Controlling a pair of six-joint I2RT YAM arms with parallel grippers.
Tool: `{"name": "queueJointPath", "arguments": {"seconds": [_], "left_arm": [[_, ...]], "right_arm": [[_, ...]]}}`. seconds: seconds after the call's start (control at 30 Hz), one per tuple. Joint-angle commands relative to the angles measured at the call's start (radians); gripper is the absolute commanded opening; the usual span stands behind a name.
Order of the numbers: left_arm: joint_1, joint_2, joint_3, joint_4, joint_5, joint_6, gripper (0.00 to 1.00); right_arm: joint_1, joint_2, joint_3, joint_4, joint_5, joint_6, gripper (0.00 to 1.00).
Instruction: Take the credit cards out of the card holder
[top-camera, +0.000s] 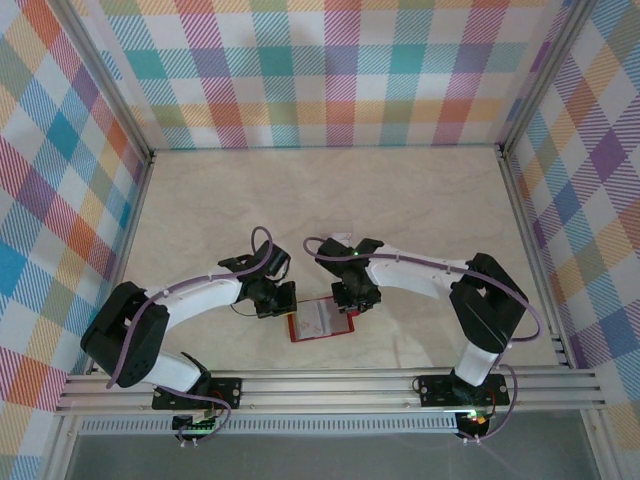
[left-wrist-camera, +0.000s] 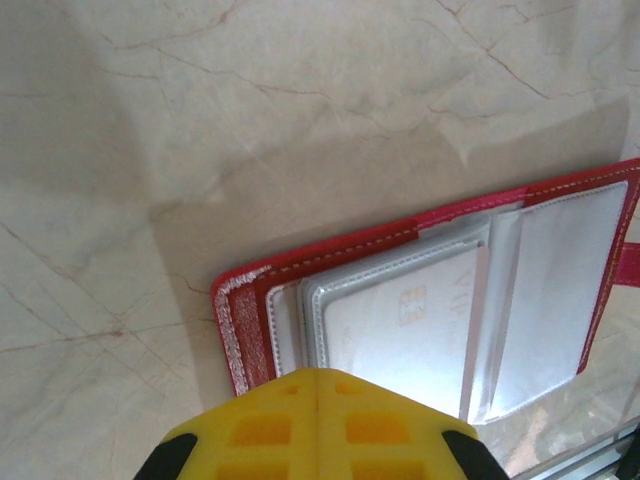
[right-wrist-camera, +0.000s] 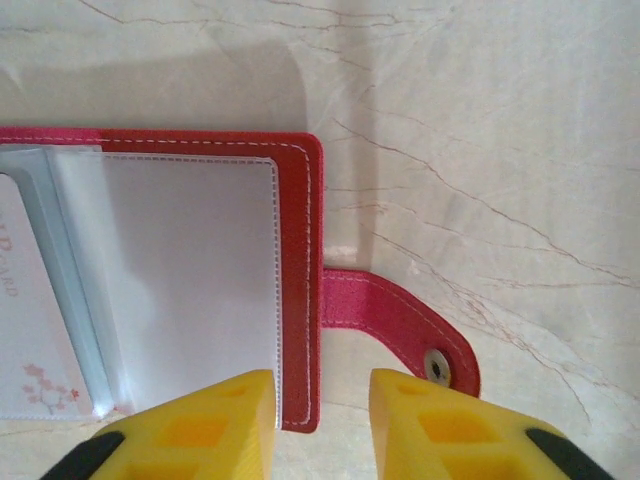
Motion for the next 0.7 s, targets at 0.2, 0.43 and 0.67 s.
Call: {"name": "queueJointPath", "arguments": {"seconds": [0.2,0.43,0.67], "left_arm": [[-0.057,0.0,0.008,0.004,-0.004,-0.057,0.03],[-0.082,0.034,0.006,0.004,-0.026,-0.057,0.04],[-0.085,0.068,0.011,-0.03,-0.066,-0.033,0.04]], "right_arm": [[-0.025,-0.048,-0.022,0.176,-0.252,-0.026,0.22],[-0.048,0.002,-0.08,0.361,-0.452,0.0,0.17],[-0.07,0.043,-0.115,0.413,-0.48,-0.004,0.13]]}}
